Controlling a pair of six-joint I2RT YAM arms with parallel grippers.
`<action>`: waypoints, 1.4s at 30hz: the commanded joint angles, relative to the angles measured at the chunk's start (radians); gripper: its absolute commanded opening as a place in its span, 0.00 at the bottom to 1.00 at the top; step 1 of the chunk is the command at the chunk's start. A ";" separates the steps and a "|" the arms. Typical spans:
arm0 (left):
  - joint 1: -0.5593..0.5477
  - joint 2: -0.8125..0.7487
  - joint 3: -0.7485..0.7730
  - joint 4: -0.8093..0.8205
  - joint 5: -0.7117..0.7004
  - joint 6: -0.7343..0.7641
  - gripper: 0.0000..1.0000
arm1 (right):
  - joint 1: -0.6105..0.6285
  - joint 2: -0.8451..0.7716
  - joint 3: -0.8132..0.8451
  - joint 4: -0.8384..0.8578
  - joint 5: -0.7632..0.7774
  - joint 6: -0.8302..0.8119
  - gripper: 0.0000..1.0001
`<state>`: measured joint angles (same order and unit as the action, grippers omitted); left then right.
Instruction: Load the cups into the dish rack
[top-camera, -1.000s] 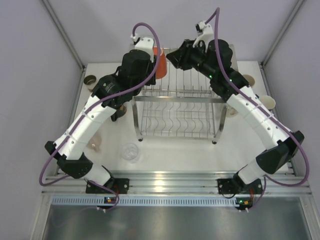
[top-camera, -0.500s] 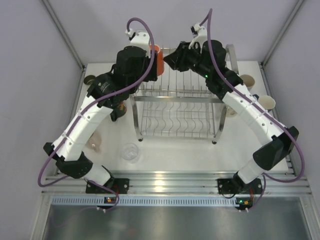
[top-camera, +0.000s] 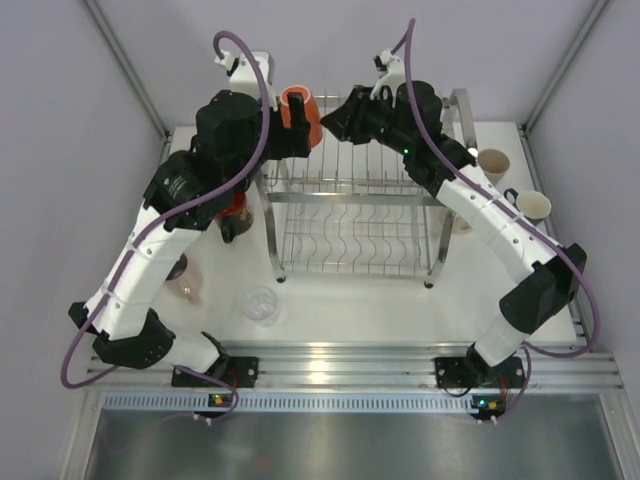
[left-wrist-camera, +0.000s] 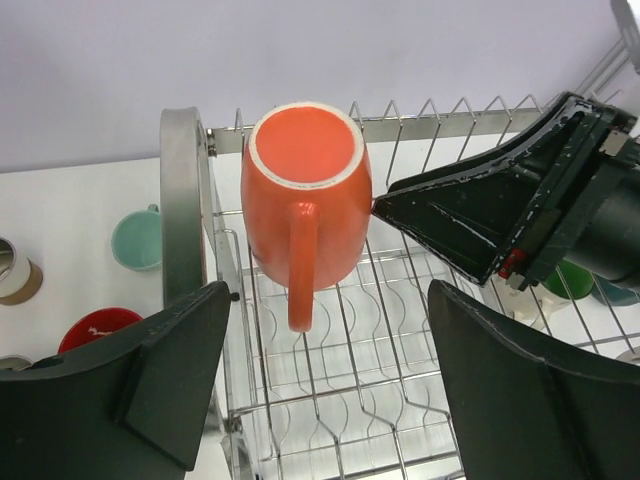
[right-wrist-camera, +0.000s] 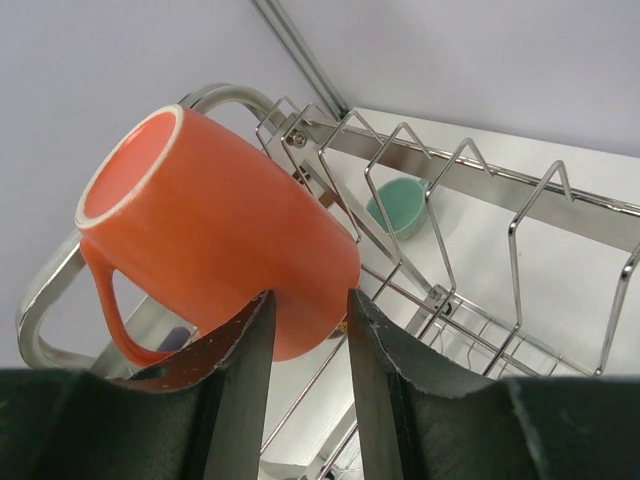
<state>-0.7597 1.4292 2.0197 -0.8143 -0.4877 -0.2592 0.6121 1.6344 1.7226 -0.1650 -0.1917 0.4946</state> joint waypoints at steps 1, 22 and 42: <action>0.002 -0.059 0.002 0.052 -0.005 0.018 0.86 | 0.000 0.012 0.055 0.062 -0.037 0.012 0.36; 0.002 -0.136 -0.090 0.050 -0.207 0.037 0.86 | 0.002 -0.031 0.012 -0.047 0.118 -0.027 0.34; 0.017 -0.122 -0.137 0.056 -0.098 0.005 0.86 | 0.008 0.054 0.054 -0.039 -0.009 0.007 0.32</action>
<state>-0.7475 1.3010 1.8874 -0.8074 -0.6281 -0.2436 0.6125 1.6764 1.7252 -0.2230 -0.1715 0.4957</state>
